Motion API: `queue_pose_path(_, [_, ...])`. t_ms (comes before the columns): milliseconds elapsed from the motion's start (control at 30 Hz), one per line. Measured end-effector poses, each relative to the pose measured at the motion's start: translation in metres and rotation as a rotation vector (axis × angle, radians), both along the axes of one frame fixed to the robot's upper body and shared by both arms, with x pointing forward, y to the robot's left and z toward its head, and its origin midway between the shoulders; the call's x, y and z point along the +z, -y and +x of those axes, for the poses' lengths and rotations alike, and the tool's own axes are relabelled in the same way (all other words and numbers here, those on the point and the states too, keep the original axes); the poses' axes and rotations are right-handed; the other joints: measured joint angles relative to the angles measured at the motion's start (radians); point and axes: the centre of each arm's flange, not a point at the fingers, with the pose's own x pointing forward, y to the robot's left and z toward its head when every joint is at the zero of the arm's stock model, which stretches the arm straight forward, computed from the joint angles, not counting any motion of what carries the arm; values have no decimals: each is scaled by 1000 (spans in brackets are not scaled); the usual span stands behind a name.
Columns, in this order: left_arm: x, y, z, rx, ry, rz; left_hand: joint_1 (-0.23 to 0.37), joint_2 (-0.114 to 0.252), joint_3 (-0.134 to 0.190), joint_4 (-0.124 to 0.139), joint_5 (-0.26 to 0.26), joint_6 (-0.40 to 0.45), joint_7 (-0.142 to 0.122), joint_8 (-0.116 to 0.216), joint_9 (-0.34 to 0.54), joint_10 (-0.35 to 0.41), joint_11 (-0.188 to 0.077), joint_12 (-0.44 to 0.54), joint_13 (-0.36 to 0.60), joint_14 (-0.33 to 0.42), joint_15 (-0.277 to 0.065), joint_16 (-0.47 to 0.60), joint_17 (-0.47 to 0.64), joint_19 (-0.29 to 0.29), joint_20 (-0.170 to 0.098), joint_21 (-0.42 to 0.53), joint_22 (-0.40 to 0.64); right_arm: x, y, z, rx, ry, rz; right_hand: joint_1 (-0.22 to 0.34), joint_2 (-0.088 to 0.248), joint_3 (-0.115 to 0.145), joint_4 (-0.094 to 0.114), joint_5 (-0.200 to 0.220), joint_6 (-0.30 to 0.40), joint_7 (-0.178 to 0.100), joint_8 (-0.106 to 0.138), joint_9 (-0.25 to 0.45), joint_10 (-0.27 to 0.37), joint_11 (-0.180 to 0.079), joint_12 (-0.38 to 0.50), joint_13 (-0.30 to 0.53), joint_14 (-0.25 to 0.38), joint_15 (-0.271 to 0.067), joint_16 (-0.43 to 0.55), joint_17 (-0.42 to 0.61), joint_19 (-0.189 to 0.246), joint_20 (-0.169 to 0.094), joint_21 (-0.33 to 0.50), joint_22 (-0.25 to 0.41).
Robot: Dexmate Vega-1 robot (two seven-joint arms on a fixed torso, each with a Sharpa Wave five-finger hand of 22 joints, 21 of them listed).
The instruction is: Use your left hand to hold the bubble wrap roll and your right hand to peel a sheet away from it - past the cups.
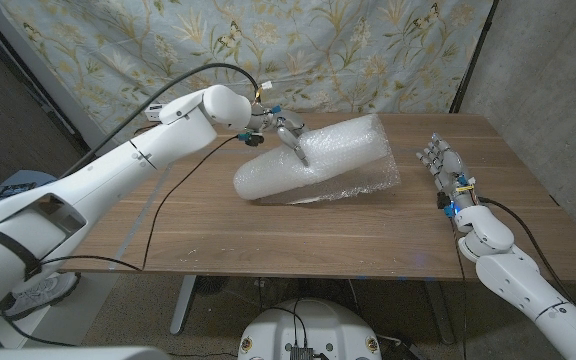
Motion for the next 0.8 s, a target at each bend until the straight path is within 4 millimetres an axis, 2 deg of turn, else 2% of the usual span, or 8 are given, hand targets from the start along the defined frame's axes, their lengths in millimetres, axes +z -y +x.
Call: queue_pose_path(800, [3, 12, 3, -52, -74, -203, 1, -1, 2, -2, 4, 16, 5, -11, 0, 9, 2, -6, 0, 4, 3, -7, 6, -5, 5, 15, -4, 1, 10, -3, -8, -2, 3, 0, 0, 4, -4, 0, 0, 0, 0, 0, 0, 0, 0, 0, 0, 0, 0, -1, 0, 0, 0, 0])
